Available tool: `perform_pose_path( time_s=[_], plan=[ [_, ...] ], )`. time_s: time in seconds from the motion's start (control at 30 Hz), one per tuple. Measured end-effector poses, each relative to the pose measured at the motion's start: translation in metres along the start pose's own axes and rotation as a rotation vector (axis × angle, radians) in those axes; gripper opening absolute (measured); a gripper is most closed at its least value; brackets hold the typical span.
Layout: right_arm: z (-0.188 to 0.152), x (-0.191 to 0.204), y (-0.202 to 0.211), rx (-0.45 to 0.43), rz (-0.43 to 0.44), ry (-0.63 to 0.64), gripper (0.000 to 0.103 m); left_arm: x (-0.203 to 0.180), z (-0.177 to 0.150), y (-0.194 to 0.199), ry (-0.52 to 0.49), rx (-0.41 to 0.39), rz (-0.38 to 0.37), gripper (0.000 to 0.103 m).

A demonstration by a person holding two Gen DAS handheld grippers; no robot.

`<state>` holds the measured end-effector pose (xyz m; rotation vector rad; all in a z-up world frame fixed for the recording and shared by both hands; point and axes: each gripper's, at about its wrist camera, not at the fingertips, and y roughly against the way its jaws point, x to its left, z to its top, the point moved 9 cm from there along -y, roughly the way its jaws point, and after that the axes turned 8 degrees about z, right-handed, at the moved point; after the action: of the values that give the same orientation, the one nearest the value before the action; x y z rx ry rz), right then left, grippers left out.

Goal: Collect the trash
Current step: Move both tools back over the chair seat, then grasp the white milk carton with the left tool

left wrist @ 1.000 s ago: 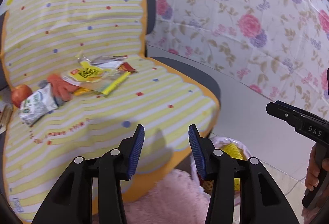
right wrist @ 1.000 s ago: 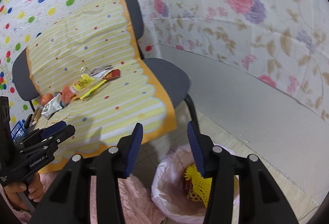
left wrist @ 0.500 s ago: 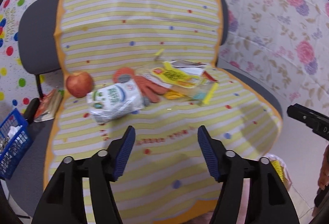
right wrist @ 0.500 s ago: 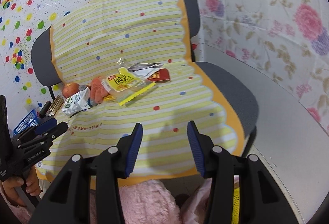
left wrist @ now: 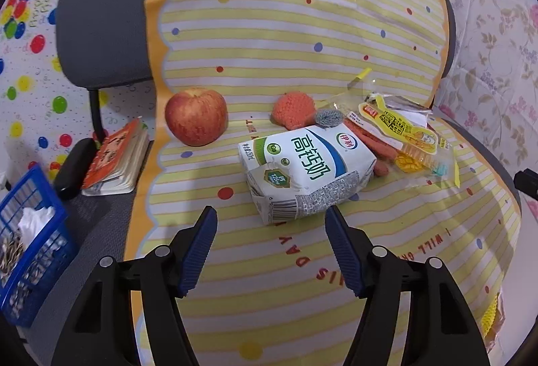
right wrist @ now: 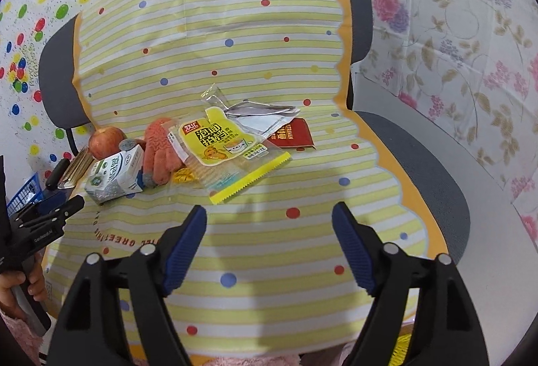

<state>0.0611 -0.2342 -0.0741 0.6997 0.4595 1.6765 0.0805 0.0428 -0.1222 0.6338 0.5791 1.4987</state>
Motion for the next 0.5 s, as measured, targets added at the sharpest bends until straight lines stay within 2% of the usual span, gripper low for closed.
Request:
perform_pose_path(
  time_s=[0.13, 0.2, 0.27, 0.5],
  plan=[
    [0.004, -0.001, -0.007, 0.008, 0.006, -0.001, 0.079, -0.006, 0.001, -0.021, -0.021, 0.049, -0.034, 0.062],
    [0.005, -0.004, -0.007, 0.011, 0.0, 0.002, 0.079, -0.015, 0.002, -0.025, -0.032, 0.065, -0.077, 0.05],
    [0.003, -0.01, -0.007, 0.014, -0.006, -0.006, 0.08, -0.025, 0.002, -0.024, -0.05, 0.064, -0.101, 0.049],
    [-0.001, -0.028, -0.005, 0.019, -0.022, -0.048, 0.08, -0.094, 0.003, -0.011, -0.156, 0.047, -0.264, 0.049]
  ],
)
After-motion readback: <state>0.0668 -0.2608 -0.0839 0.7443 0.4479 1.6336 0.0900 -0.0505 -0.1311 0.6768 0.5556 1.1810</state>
